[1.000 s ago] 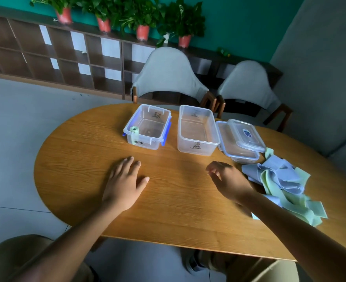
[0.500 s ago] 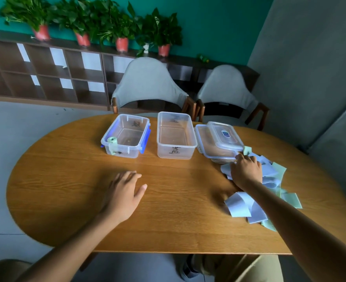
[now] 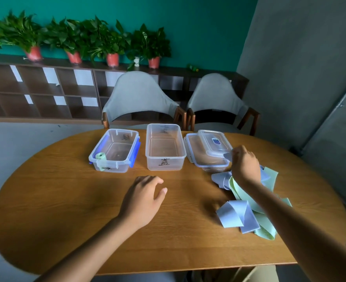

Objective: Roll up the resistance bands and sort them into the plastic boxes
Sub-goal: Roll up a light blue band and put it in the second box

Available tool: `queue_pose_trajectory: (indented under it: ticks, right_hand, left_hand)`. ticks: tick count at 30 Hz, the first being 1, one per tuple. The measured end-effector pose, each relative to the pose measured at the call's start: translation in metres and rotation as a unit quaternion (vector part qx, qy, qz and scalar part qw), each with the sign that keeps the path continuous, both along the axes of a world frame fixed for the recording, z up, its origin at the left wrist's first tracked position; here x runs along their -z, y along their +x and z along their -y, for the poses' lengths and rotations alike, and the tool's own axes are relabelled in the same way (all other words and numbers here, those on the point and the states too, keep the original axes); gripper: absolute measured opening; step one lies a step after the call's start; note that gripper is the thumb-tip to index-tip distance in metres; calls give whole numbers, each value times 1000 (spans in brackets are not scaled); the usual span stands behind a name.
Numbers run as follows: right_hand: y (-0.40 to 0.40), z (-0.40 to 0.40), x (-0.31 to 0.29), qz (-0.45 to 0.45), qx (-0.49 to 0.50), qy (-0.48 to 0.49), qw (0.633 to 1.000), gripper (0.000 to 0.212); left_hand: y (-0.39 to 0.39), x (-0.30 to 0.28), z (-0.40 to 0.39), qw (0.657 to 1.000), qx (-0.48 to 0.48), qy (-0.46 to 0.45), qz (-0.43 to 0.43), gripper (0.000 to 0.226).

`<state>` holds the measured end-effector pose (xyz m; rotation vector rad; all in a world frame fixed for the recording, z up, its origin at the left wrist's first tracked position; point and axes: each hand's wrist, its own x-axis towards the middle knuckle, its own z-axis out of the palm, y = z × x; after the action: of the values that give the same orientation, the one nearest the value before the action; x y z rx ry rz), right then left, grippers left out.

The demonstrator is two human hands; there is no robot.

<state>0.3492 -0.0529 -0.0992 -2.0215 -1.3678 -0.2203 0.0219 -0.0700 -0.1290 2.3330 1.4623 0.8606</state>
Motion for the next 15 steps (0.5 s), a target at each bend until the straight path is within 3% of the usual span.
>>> queue_pose_trajectory:
  ticks: [3,8,15]
  right_hand:
    - [-8,3,-29,-75,-56,77,993,14]
    - [-37,16,-77,-126,-142,158,969,10]
    - [-91,35,-105,-258,-286,161,909,8]
  left_hand:
    - [12,-16,0,1000,14,-3,22,25]
    - [30,-51,-7,997,44,-7,68,27]
    - [46,-114,-16,975,88,-50,195,42]
